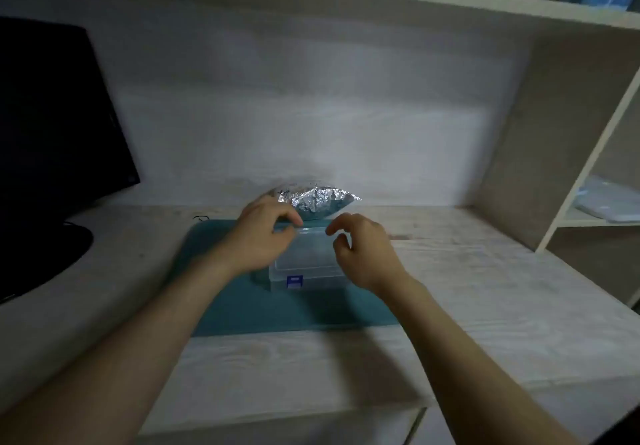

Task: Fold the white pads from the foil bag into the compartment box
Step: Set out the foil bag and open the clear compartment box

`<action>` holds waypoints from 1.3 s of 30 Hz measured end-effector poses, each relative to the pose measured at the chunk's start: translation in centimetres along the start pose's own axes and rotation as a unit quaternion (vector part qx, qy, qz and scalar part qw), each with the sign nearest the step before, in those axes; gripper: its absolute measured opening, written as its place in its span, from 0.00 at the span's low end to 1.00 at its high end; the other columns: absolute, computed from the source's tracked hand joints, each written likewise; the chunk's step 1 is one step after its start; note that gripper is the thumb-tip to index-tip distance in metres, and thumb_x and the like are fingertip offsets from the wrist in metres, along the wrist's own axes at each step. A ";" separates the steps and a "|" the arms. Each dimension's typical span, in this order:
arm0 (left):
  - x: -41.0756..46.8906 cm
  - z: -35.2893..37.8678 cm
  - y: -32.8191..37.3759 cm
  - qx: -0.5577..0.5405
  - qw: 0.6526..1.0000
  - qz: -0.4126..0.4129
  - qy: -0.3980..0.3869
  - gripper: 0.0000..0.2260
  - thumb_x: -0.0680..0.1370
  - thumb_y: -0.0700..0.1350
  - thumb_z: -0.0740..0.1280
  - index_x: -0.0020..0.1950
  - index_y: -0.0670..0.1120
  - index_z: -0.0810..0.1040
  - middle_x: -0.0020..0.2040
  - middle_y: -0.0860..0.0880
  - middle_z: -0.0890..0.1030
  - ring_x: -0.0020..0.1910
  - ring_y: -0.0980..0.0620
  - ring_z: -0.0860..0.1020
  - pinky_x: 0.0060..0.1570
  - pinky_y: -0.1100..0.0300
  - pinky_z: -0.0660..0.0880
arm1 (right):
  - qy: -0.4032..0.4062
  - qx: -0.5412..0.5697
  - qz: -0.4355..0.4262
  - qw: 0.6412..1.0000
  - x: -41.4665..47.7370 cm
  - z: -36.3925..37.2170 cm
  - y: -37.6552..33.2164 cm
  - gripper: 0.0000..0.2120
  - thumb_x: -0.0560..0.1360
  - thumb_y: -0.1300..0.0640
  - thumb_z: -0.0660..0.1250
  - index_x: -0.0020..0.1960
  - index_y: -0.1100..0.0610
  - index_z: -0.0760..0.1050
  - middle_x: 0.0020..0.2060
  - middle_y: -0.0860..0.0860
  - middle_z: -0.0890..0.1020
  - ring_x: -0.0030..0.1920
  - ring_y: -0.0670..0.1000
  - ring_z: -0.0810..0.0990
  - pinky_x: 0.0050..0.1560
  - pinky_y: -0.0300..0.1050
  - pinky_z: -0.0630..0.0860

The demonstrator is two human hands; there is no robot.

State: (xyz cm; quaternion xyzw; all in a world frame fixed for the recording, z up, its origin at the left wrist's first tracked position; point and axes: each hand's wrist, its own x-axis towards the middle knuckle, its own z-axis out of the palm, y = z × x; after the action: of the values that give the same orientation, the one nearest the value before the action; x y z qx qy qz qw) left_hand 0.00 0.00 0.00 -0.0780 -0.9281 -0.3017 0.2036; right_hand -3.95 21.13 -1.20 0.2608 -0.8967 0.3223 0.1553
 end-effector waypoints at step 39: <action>4.6 6.8 -8.5 -0.167 0.943 -0.145 0.250 0.08 0.80 0.36 0.72 0.52 0.48 0.87 0.47 0.53 0.87 0.47 0.55 0.85 0.55 0.49 0.84 | 0.028 -0.150 0.010 0.988 5.6 4.7 4.3 0.11 0.75 0.52 0.64 0.43 0.56 0.83 0.39 0.54 0.85 0.40 0.59 0.81 0.43 0.50 0.79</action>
State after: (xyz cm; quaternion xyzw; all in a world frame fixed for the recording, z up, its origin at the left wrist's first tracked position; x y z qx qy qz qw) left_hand -8.68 -2.71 -7.53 0.1024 -0.7850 -0.4881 0.3673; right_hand -11.44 18.76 -4.34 0.2163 -0.9327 0.1932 0.2146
